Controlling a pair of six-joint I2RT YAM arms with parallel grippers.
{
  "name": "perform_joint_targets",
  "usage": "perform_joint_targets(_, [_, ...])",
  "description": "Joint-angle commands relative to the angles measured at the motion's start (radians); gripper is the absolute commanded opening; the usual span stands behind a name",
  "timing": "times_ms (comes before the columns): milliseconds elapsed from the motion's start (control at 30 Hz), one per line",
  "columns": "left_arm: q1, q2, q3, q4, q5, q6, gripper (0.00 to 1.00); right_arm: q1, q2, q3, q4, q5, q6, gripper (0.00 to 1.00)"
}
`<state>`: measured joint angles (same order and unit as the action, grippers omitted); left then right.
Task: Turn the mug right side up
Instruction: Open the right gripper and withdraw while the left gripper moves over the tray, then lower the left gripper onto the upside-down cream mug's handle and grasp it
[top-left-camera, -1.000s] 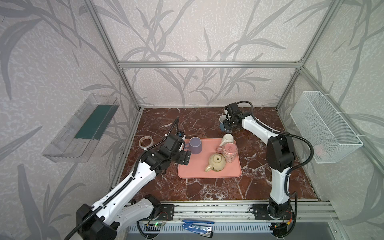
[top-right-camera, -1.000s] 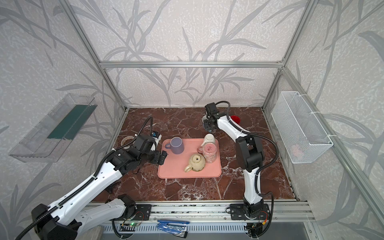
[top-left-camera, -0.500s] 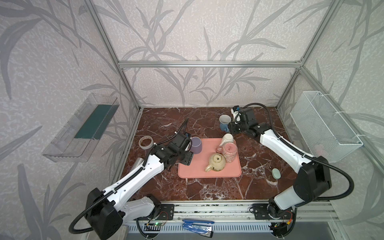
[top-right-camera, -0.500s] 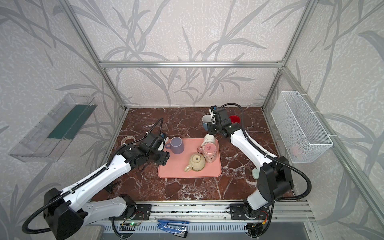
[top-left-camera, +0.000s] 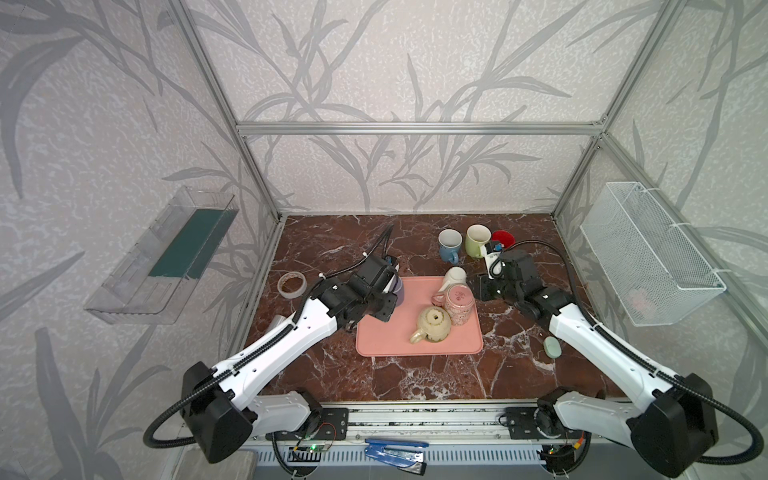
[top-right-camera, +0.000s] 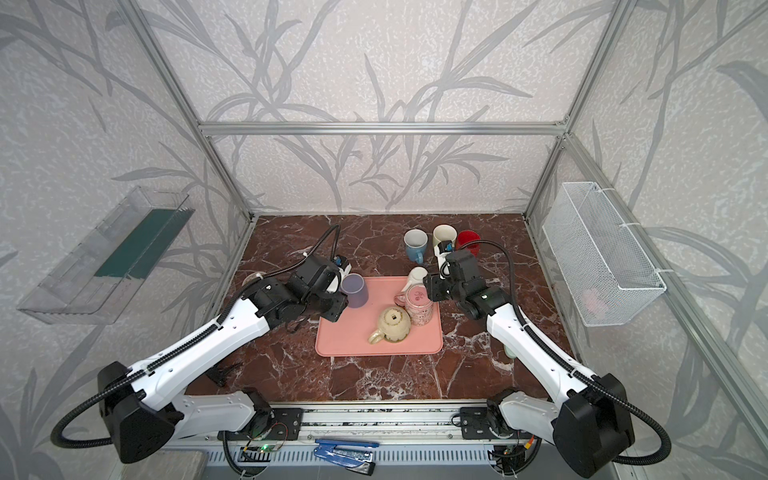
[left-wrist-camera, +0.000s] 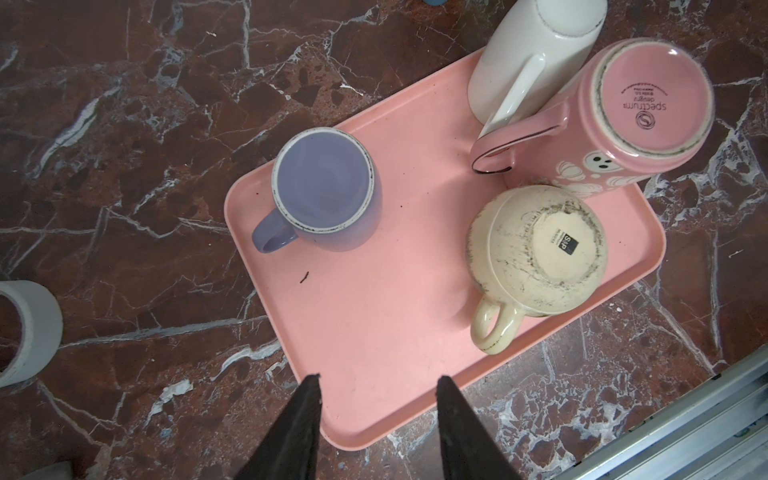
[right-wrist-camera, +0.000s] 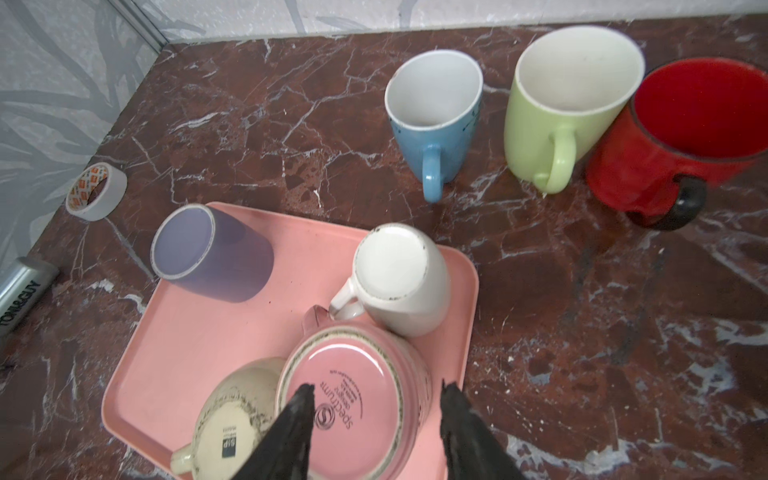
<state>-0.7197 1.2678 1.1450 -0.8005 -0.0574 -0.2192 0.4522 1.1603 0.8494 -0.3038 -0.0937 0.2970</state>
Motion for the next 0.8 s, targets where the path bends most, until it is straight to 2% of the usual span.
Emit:
perform_joint_targets(0, [-0.010,0.016,0.024,-0.011,0.009,-0.014,0.44,0.022,-0.051,-0.050,0.013,-0.052,0.030,0.50])
perform_joint_targets(167, [-0.081,0.027,-0.030,0.061,0.057,-0.025,0.43,0.030,-0.121,-0.114,0.012,-0.067,0.043,0.50])
perform_joint_targets(400, [-0.214,0.078,-0.110,0.182,0.028,-0.061,0.42,0.032,-0.195,-0.157,0.015,-0.092,0.055,0.51])
perform_joint_targets(600, [-0.244,0.173,-0.124,0.231,0.039,-0.071,0.41,0.032,-0.212,-0.170,0.032,-0.109,0.057,0.52])
perform_joint_targets(767, [-0.256,0.266,-0.093,0.213,0.044,-0.071,0.36,0.032,-0.217,-0.188,0.048,-0.113,0.060,0.52])
